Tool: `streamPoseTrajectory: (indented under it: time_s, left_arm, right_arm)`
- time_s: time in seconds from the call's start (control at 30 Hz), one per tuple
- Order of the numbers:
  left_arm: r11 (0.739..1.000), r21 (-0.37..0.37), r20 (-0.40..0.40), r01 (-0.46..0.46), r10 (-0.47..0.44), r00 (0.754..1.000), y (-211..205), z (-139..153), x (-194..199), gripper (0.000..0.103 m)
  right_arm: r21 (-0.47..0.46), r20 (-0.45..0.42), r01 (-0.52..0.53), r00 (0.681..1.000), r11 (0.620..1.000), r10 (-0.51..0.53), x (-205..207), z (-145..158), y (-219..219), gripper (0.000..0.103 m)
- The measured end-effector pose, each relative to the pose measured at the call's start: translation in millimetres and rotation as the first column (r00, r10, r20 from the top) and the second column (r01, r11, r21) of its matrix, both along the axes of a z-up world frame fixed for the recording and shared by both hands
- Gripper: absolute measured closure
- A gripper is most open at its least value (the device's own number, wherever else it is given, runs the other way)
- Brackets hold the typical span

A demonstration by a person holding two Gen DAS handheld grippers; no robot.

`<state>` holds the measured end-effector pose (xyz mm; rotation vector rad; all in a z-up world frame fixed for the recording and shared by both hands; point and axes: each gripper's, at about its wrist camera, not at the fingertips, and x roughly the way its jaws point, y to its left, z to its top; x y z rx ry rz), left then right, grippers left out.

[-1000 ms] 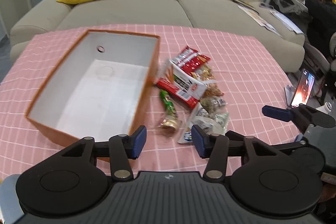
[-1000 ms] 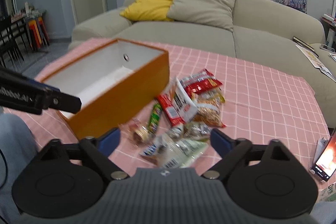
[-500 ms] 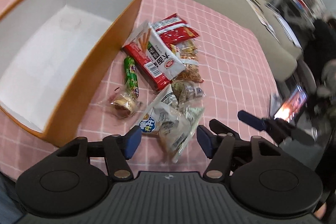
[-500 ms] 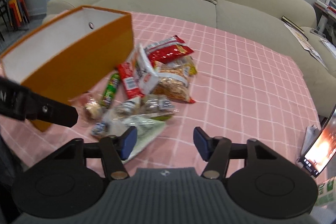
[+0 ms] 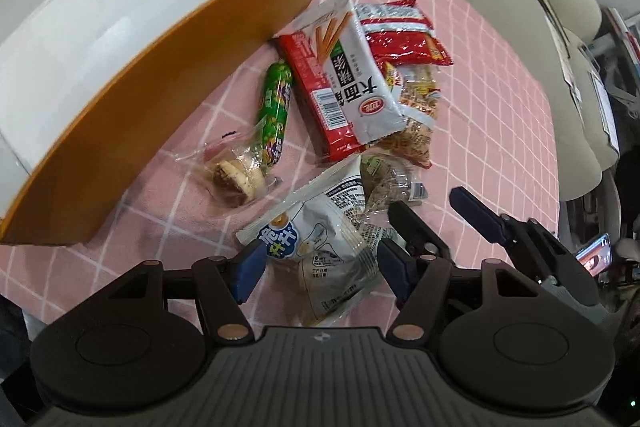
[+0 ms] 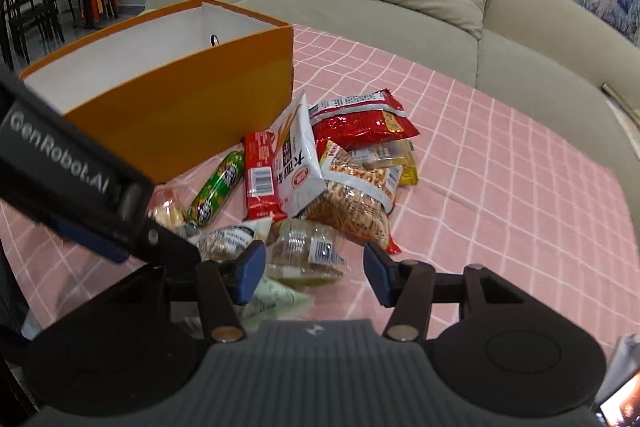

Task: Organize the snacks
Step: 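Lower the left tool to the white chip bag while the right tool reaches a clear nut packet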

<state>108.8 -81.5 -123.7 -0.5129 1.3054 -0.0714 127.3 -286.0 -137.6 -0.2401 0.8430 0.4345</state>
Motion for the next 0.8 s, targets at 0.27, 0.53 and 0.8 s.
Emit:
streamPoseTrajectory:
  time_s: [0.27,0.53,0.8]
  left_arm:
    - [1.000,0.025,-0.059,-0.007,0.008,0.998,-0.5,-10.4,10.7,0.027]
    - [1.000,0.025,-0.090,-0.010,0.012,0.996,0.0,-23.4,10.9,0.017]
    - [1.000,0.013,-0.088,-0.004,0.005,0.996,3.9,-32.6,9.9,0.010]
  right_arm:
    - [0.053,-0.063,0.001,0.998,0.999,0.003,14.9,-17.4,-3.1,0.050]
    - [0.117,-0.132,0.010,0.991,0.993,0.005,13.2,-31.5,-5.6,0.060]
    - [0.152,-0.155,0.044,0.988,0.987,-0.020,7.6,-32.1,-10.1,0.072]
